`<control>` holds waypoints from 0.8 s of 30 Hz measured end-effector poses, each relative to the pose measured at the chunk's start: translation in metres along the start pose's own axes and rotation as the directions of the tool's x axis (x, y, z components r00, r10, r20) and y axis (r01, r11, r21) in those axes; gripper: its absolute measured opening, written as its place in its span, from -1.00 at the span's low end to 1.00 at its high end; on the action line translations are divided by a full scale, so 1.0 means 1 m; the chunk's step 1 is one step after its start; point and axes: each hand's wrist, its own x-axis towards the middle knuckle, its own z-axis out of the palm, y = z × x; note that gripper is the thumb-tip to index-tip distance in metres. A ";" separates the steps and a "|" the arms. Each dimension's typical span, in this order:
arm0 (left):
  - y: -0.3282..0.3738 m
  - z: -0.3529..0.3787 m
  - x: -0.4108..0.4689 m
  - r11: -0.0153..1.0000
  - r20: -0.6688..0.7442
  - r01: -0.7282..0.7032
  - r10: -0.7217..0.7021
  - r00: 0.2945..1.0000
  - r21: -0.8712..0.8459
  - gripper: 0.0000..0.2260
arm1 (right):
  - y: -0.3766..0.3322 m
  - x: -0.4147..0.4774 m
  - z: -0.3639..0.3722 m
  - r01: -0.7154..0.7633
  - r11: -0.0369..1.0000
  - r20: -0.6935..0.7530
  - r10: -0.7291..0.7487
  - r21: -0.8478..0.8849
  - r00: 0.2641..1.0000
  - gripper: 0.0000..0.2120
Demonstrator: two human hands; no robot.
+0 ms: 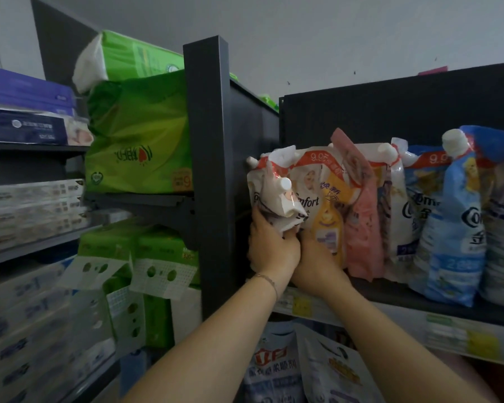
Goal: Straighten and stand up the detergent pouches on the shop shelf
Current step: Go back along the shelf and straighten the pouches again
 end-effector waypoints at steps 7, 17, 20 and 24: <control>-0.004 -0.011 -0.002 0.977 -0.043 0.033 -0.043 0.998 -0.212 -0.58 | 0.001 -0.005 -0.002 -0.016 0.967 -0.115 0.046 0.254 0.992 -0.69; 0.000 -0.014 -0.005 0.985 0.067 -0.078 0.090 0.994 -0.154 -0.33 | 0.006 0.001 -0.008 -0.014 0.931 -0.147 0.072 0.363 0.987 -0.66; 0.017 -0.014 -0.001 0.998 0.079 -0.015 0.020 0.997 -0.065 -0.15 | 0.006 0.001 -0.008 -0.005 0.934 -0.160 0.066 0.356 0.985 -0.58; 0.026 -0.019 0.009 0.994 0.074 0.014 -0.007 0.997 -0.104 -0.39 | 0.005 -0.002 -0.009 -0.011 0.950 -0.120 0.051 0.311 0.991 -0.61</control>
